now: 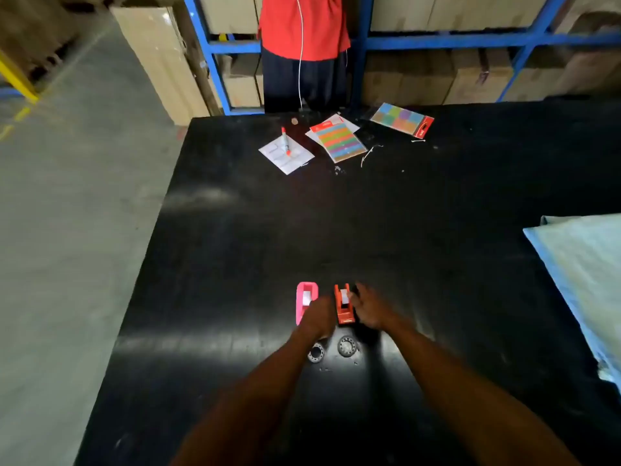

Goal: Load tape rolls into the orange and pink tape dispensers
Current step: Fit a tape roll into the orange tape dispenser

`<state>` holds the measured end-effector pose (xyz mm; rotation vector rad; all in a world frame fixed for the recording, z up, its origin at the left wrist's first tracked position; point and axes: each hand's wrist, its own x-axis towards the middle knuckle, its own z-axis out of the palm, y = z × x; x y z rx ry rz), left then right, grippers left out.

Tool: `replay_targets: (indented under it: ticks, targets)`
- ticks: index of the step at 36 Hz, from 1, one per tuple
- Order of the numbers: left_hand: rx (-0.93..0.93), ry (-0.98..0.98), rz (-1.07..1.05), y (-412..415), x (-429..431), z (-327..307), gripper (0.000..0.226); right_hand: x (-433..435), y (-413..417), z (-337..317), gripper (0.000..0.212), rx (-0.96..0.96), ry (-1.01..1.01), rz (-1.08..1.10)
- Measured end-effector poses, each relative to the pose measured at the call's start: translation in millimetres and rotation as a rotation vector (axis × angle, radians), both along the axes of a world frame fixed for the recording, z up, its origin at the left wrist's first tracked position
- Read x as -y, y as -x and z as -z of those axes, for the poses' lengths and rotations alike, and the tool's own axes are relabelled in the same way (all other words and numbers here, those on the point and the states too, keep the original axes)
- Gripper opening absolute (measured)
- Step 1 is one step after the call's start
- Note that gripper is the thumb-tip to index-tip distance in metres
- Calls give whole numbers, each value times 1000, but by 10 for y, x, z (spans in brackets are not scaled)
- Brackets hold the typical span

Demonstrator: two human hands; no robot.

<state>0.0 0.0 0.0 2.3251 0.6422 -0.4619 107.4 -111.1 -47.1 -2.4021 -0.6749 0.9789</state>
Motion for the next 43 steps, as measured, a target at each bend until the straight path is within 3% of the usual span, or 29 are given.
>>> replay_targets:
  ticks: [4, 9, 15, 21, 24, 29, 37, 43]
  targets:
    - [-30, 35, -11, -103, 17, 38, 40, -38, 54, -106, 42, -90, -21, -6]
    - [10, 148, -110, -195, -16, 184, 39, 34, -25, 142, 49, -173, -153, 137]
    - [146, 311, -306, -112, 28, 95, 23, 76, -6, -140, 35, -199, -246, 185]
    - [296, 417, -435, 38, 76, -44, 29, 121, 149, -492, 60, -251, -359, 136]
    - [336, 440, -409, 114, 69, -168, 35, 132, 279, -592, 55, -261, -443, 101]
    - [312, 356, -312, 192, 102, -310, 36, 93, 415, -730, 20, -266, -521, 162]
    - [406, 369, -283, 328, 171, -231, 56, 75, 623, -898, 29, -105, -496, 299]
    - [407, 471, -248, 485, 268, -412, 34, 112, 710, -922, 30, -70, -403, 254]
